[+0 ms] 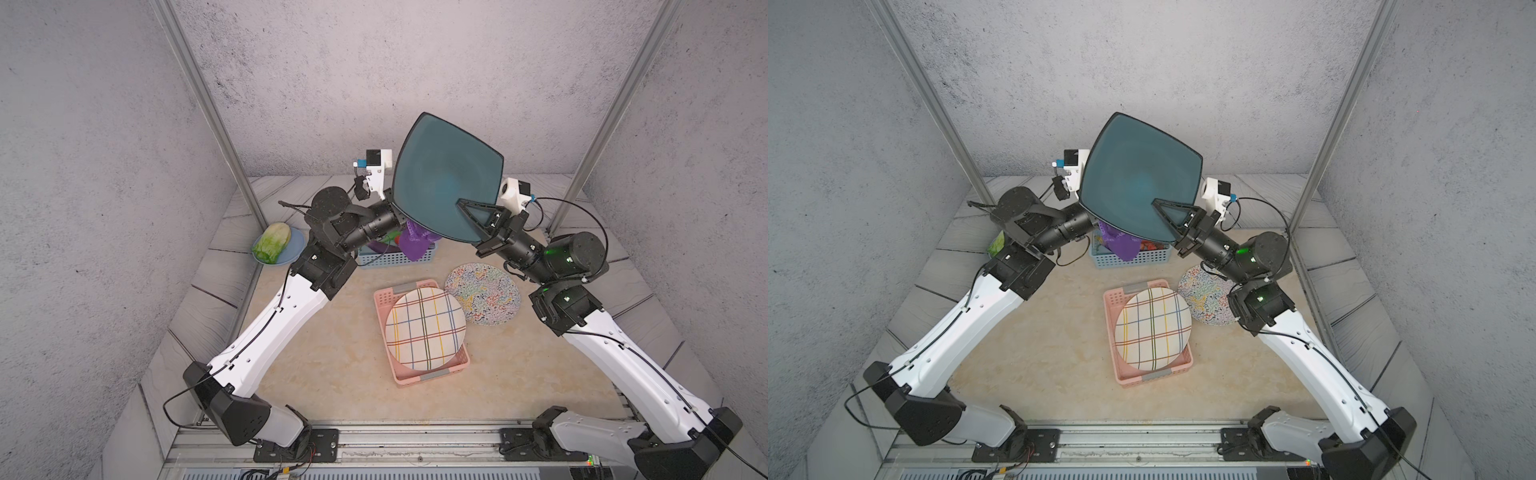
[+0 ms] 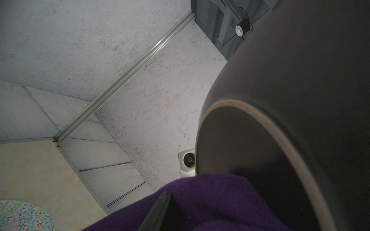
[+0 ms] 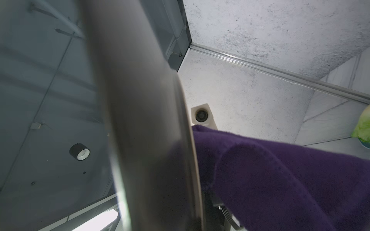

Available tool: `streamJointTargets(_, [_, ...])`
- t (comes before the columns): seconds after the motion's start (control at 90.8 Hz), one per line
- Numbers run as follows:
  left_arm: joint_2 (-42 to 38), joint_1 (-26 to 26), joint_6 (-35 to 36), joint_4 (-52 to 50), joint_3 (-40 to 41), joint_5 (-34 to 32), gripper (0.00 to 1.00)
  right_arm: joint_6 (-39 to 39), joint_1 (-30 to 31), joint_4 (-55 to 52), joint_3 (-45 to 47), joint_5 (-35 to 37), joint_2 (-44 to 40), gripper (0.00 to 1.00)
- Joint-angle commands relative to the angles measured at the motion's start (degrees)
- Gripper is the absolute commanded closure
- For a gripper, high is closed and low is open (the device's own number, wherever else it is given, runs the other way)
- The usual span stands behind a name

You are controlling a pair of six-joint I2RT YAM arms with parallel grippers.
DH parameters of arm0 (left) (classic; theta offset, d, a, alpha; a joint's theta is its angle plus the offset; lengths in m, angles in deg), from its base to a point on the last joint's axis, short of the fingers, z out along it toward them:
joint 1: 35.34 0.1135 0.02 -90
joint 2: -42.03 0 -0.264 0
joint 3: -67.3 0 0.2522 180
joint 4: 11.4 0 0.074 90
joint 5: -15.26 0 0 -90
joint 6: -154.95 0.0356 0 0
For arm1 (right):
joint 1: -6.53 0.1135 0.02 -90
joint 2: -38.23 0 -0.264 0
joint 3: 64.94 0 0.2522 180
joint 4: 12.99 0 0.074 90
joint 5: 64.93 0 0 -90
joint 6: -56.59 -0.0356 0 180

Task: Wipe the wet plate dry
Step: Wipe the plate with towel, then place the plate on the plate.

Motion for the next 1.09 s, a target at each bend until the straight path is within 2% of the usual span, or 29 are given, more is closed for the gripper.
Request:
streamJointTargets(0.0, [-3.93,0.49,-1.00,7.63,-0.92,0.07,1.00,1.01,-2.46,2.18,-2.02,3.10,0.94,1.00])
streamJointTargets(0.088, [-4.74,5.24,-4.22,8.18,-2.53,-0.07,1.00,1.37,-1.37,1.93,-1.27,-0.18,0.29,1.00])
streamJointTargets(0.143, [-4.31,6.97,-5.77,8.41,-3.80,0.49,1.00,3.48,1.78,0.31,-1.47,-2.65,0.02,1.00])
streamJointTargets(0.242, [-2.88,6.01,-6.28,8.46,-5.12,2.23,1.00,9.70,8.97,-4.27,-1.63,-0.87,-0.65,1.00])
streamJointTargets(0.341, [-3.77,3.31,-4.63,8.75,-1.97,1.89,1.00,11.05,9.16,-4.49,-1.89,3.24,-0.54,1.00])
streamJointTargets(0.462, [-8.98,2.82,-0.89,5.29,5.46,0.83,1.00,12.91,2.69,-10.47,-6.01,5.18,-0.19,1.00])
streamJointTargets(0.517, [-12.16,2.96,3.27,-0.40,9.10,0.82,1.00,13.13,-2.09,-12.76,-6.68,5.58,-0.28,1.00])
streamJointTargets(0.594, [-17.16,3.08,12.41,-13.54,12.09,-0.20,1.00,14.69,-9.47,-17.58,-5.37,6.19,-2.04,1.00])
streamJointTargets(0.694, [-21.99,3.30,22.55,-28.59,14.44,-4.42,1.00,21.43,-17.17,-31.72,-0.99,12.43,-6.38,1.00])
streamJointTargets(0.815, [-25.15,3.42,29.42,-39.26,16.62,-8.70,1.00,29.51,-22.73,-47.97,5.80,22.49,-9.95,1.00])
streamJointTargets(0.881, [-26.34,3.43,30.61,-41.54,17.93,-9.43,1.00,30.78,-26.34,-48.84,10.98,22.67,-10.17,1.00])
streamJointTargets(0.958, [-27.69,3.45,30.73,-42.09,19.73,-9.46,1.00,31.24,-30.48,-46.49,16.33,19.48,-8.16,1.00])
streamJointTargets(1.079, [-28.48,3.45,30.33,-41.98,21.66,-8.75,1.00,34.65,-31.82,-41.54,19.80,15.69,-1.45,1.00])
